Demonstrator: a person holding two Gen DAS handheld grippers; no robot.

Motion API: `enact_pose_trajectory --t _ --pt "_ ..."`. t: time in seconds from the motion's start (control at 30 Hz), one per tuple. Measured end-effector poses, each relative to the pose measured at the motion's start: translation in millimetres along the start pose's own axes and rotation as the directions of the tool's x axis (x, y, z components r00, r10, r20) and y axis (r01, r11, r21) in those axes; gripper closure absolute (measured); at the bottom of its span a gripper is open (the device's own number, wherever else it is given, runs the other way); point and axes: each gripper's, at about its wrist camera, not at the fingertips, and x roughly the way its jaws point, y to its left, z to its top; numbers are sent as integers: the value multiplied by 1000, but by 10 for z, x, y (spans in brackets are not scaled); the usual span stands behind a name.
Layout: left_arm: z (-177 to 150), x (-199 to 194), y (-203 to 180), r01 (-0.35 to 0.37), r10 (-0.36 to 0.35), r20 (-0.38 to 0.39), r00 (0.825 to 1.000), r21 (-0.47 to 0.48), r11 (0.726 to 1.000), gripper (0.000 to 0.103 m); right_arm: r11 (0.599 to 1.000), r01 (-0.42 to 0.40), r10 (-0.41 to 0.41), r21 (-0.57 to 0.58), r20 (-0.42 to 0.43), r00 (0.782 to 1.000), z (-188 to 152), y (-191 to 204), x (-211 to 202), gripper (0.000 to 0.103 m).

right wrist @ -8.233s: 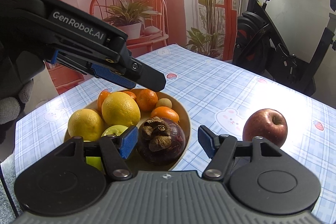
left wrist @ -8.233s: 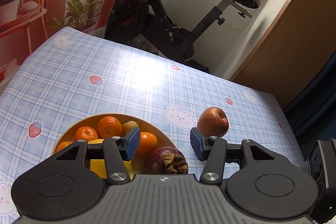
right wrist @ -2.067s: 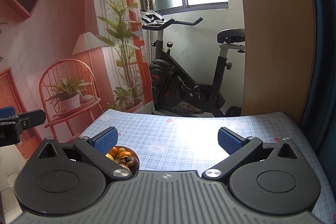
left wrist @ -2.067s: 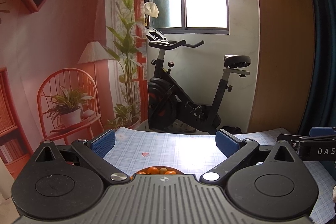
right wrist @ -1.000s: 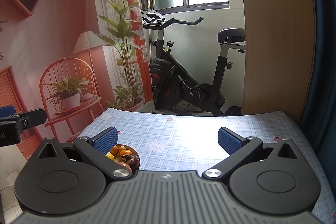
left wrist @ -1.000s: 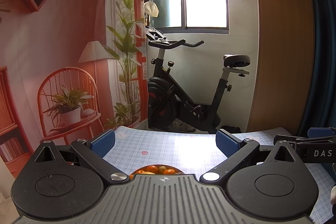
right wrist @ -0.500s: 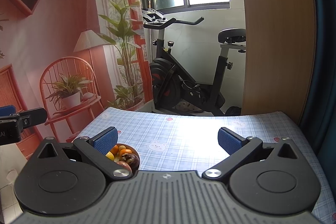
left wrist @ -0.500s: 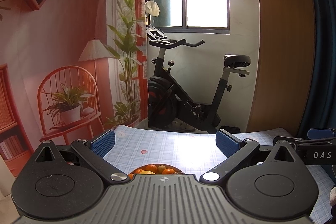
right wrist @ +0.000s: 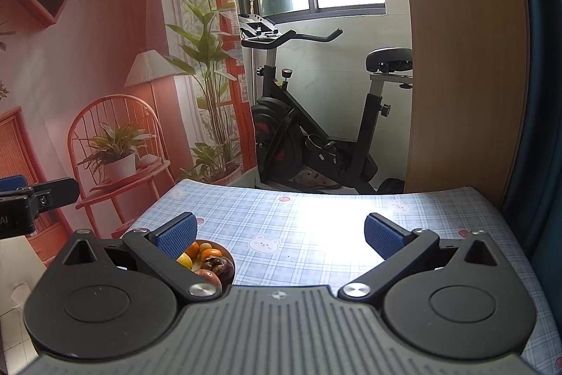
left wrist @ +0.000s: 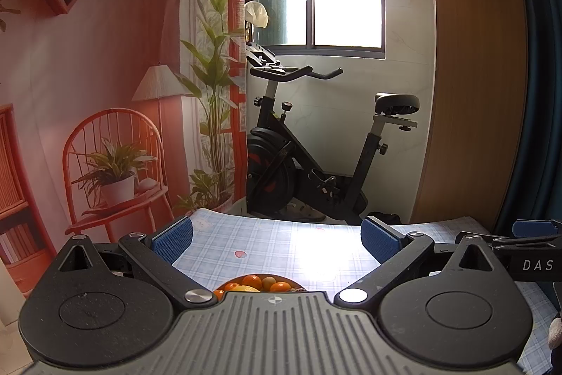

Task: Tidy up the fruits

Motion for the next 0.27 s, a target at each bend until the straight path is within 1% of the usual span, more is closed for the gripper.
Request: enact_pose_trajectory --t 0.27 --pt "-20 6 -10 4 -4 -7 1000 -10 1000 0 1000 -2 2 -2 -2 1000 -4 -18 8 0"
